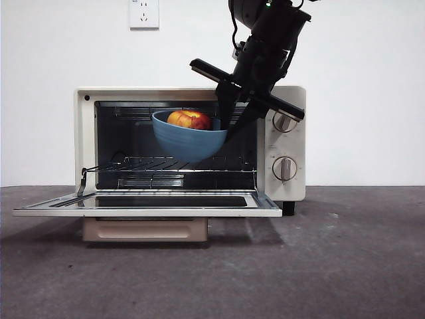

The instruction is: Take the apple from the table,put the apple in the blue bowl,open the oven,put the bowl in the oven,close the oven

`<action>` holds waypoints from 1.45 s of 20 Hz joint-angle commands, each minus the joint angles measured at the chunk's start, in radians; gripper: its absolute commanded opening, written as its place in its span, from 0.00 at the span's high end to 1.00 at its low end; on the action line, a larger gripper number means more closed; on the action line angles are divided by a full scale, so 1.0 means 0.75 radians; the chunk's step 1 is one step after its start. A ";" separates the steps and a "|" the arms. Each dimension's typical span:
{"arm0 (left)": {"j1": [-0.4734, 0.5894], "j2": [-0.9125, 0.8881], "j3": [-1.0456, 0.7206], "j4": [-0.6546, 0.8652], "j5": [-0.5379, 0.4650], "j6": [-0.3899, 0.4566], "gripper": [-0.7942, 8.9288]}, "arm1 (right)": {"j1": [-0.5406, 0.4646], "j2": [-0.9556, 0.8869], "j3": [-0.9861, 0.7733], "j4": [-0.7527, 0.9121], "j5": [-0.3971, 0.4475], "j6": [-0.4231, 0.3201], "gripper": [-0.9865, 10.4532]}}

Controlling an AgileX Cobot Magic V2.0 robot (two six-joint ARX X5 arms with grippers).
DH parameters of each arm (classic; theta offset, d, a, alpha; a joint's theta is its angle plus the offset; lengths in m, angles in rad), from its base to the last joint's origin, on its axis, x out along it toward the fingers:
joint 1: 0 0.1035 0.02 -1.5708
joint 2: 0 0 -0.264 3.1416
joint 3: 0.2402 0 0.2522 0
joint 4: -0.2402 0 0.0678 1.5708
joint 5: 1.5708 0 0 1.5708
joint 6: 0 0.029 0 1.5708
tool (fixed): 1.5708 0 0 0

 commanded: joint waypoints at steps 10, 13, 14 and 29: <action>-0.005 0.007 0.009 0.014 0.003 -0.008 0.91 | 0.011 0.056 0.039 0.079 0.041 0.013 0.79; -0.005 0.008 0.009 0.014 0.003 -0.008 0.91 | 0.011 0.054 0.039 0.083 0.041 -0.006 0.79; -0.005 0.008 0.009 0.014 0.003 -0.008 0.91 | 0.011 0.054 0.039 0.084 0.041 -0.007 0.79; -0.005 0.019 0.009 0.033 0.002 0.007 0.91 | 0.016 -0.180 0.041 -0.076 0.046 -0.229 0.79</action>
